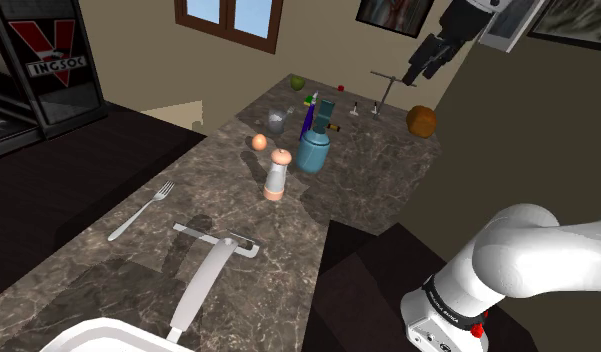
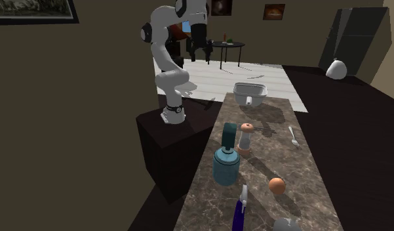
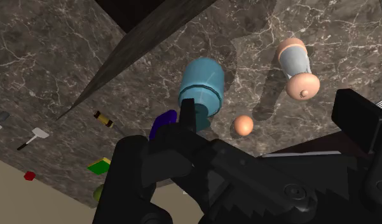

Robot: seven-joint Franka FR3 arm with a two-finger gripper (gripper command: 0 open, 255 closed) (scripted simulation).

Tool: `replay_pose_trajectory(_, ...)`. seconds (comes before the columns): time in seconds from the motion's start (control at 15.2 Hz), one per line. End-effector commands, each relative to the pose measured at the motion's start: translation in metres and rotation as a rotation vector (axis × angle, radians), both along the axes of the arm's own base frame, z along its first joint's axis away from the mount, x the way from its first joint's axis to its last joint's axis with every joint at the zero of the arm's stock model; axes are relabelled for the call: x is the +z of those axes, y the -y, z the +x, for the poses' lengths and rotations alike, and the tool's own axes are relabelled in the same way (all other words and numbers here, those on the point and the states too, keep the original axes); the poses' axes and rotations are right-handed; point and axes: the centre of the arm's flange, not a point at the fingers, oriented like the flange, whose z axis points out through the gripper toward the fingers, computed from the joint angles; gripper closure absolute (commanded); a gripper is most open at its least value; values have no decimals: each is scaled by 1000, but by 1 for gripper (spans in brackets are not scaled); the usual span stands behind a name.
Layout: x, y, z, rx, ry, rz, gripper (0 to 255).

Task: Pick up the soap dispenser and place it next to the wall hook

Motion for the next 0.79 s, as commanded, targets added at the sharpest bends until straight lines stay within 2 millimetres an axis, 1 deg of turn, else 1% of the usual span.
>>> replay_pose_trajectory(0.0,0,0,0,0,0,0,0)
replay_pose_trajectory(0.4,-51,-15,61,-199,16,22,0)
replay_pose_trajectory(0.73,-93,-18,115,-365,29,40,0)
